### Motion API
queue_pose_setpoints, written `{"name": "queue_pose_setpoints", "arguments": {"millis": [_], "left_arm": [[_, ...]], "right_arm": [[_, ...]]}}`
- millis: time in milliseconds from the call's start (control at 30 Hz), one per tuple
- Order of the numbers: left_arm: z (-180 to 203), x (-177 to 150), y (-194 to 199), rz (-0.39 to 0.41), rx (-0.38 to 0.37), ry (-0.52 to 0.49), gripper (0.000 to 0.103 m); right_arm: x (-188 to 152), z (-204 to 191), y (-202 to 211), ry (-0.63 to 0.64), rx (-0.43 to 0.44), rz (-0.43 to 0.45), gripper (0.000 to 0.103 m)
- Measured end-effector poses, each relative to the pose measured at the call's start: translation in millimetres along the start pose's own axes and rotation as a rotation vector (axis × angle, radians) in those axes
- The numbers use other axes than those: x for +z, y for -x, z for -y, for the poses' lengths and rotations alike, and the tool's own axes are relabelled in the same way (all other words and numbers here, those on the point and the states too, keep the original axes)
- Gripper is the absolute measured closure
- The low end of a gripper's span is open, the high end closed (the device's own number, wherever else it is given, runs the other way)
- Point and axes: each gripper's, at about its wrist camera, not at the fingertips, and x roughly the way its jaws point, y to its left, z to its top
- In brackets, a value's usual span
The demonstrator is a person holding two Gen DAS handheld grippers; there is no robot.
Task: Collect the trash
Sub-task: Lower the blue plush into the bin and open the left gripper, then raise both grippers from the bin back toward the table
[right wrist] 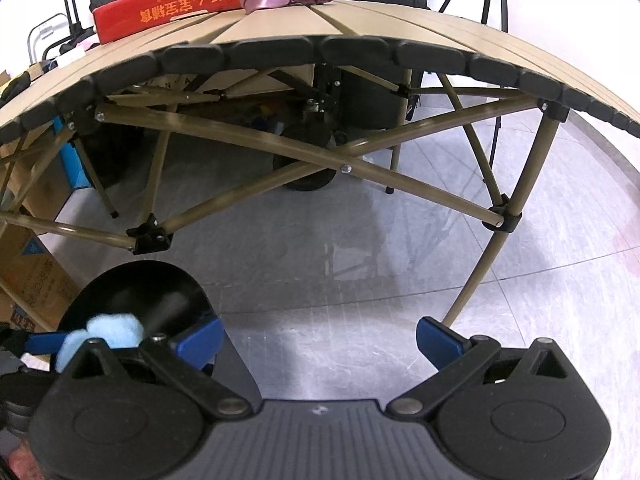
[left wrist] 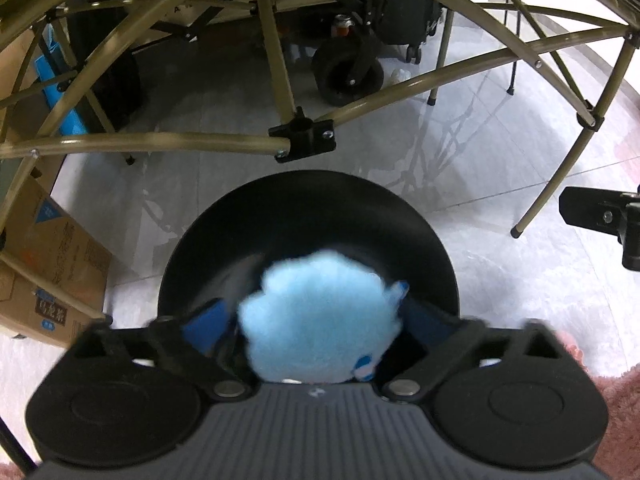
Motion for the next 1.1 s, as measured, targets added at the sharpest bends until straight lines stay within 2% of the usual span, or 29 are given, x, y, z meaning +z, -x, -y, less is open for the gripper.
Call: {"name": "queue_pose_setpoints", "arguments": {"millis": [233, 367, 533, 1100], "left_arm": [[-3.6, 0.3, -2.4, -0.069, 0.008, 0.014, 0.0], [-7.9, 0.9, -3.7, -0.109, -0.014, 0.039, 0.0], [-5.4, -0.7, -4.9, -0.147, -0.008, 0.025, 0.0], [-3.5, -4.1, -5.7, -0.237, 0.001, -0.003, 0.0]], "right_arm": [[-0.1, -0.9, -2.8, -0.001, -0.004, -0.011, 0.0], [0.0, -1.0, -3.8, 0.002, -0.002, -0.013, 0.0], [-0.4, -1.3, -4.6, 0.004, -0.003, -0.016, 0.0], [-2.0, -2.5, -6.3, 0.012, 0.0, -0.022, 0.0]]}}
